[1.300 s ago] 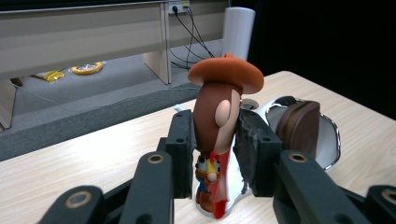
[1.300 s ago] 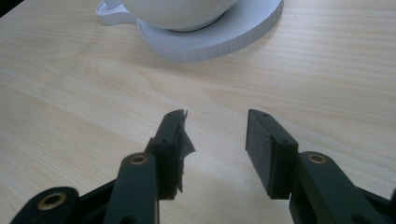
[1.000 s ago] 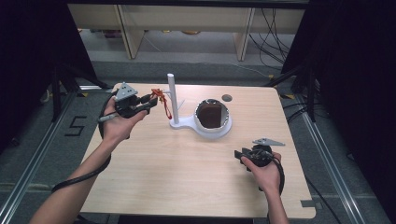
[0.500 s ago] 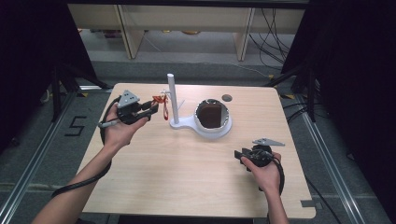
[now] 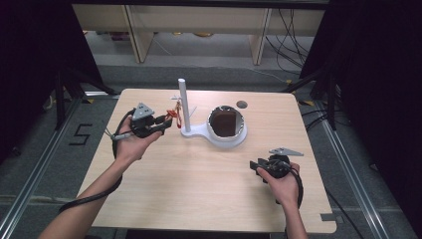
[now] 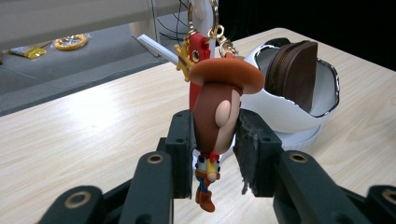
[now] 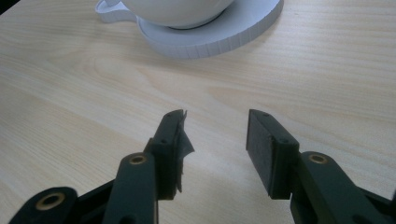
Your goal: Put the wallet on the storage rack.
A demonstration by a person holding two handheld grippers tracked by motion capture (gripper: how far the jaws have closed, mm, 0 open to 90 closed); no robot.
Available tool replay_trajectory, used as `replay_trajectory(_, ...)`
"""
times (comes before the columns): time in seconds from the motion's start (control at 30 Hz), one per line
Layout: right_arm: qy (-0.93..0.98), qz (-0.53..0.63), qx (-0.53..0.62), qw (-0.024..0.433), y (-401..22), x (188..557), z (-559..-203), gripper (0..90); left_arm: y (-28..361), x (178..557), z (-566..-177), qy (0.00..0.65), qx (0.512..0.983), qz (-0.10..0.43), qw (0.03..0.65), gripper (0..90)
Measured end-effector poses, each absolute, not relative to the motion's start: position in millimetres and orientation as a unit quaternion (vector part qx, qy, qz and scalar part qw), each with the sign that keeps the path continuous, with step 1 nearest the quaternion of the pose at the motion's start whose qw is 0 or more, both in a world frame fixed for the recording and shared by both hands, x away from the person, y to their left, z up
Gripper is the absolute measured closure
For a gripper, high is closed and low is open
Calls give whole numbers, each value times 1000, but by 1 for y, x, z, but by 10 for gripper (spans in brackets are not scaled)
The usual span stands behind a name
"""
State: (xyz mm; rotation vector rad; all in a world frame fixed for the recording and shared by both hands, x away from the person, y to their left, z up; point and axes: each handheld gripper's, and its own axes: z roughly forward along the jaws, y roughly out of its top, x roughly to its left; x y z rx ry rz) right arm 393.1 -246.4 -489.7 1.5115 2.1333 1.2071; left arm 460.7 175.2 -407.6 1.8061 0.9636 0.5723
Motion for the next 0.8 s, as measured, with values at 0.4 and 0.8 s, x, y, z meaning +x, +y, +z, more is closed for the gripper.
replay_trajectory(0.4, 731, 419, 524, 123, -247, 393, -490, 574, 170, 461, -426, 373, 773, 223, 462, 563)
replay_trajectory(0.8, 731, 415, 526, 130, -248, 392, -490, 573, 197, 442, -439, 371, 764, 237, 472, 422)
